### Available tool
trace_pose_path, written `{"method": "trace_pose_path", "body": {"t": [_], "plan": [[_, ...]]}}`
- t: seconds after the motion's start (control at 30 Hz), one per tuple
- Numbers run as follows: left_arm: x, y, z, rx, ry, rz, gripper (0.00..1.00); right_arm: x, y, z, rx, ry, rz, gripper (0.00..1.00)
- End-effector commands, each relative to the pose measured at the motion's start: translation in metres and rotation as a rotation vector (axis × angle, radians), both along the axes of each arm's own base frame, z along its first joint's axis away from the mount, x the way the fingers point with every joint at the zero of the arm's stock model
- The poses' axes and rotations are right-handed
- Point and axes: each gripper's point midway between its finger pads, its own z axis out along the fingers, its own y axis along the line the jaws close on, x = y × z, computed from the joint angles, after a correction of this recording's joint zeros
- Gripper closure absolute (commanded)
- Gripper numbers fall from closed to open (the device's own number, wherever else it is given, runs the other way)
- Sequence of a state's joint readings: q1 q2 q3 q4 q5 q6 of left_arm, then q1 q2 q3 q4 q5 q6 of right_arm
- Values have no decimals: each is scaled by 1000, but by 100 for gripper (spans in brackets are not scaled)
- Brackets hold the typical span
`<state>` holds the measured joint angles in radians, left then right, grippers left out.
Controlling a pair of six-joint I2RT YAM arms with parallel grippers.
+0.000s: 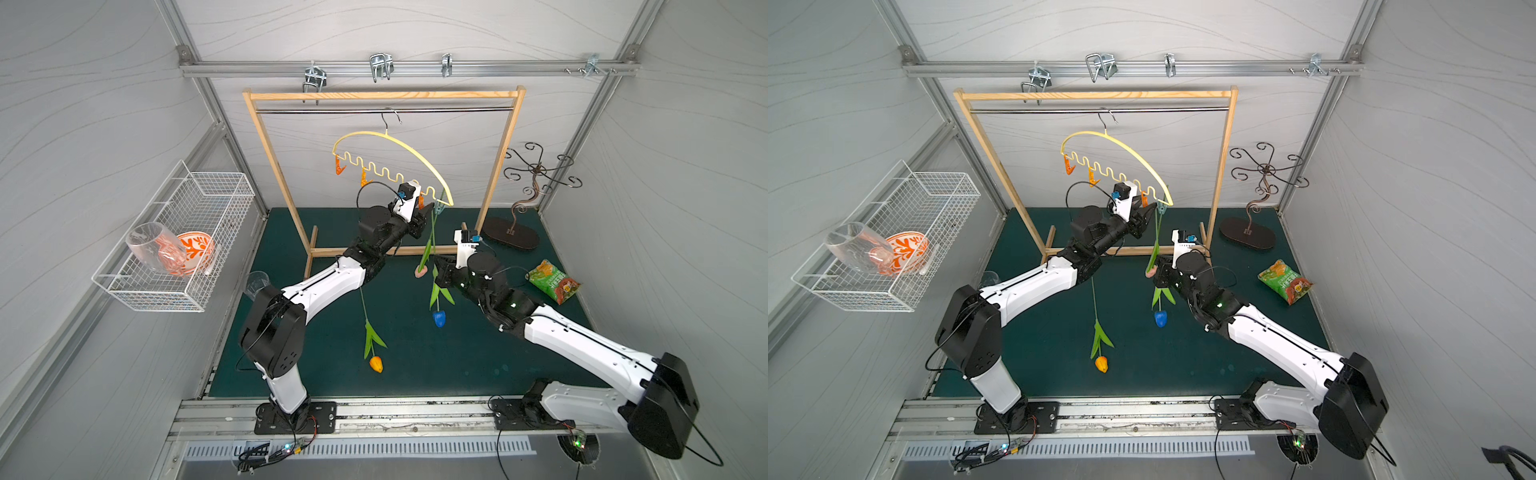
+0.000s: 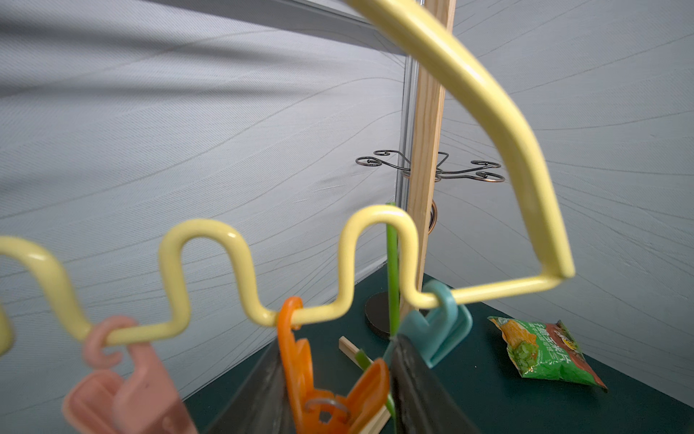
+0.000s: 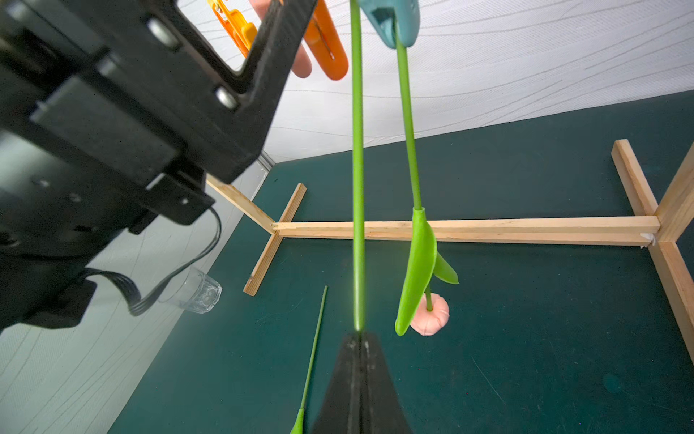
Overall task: Dry the flowers on a clothes hanger
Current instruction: Open the clamp at the hanger.
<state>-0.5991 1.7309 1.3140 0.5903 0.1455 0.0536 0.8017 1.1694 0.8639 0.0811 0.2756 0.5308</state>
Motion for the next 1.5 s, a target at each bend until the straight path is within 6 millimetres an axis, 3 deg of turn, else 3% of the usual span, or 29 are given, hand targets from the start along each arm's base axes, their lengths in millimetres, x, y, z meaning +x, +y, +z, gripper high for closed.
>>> {"method": "trace_pose_path", "body": {"t": [0.0, 0.4, 0.7, 1.3, 1.47], "plan": [[1, -5, 27, -34, -72, 3, 55, -1, -5, 15, 27, -29, -8, 100], [0, -6, 31, -35, -82, 3, 59, -1, -5, 13, 24, -27, -7, 100], [-2, -7, 31, -33, -78, 0, 78, -1, -6, 12, 25, -27, -5, 100], [-23, 9, 53, -157, 33, 2, 75, 21, 10, -1, 60, -27, -40, 100], [-24, 11, 55, -189, 65, 7, 75, 18, 17, 10, 156, -69, -4, 100]]}}
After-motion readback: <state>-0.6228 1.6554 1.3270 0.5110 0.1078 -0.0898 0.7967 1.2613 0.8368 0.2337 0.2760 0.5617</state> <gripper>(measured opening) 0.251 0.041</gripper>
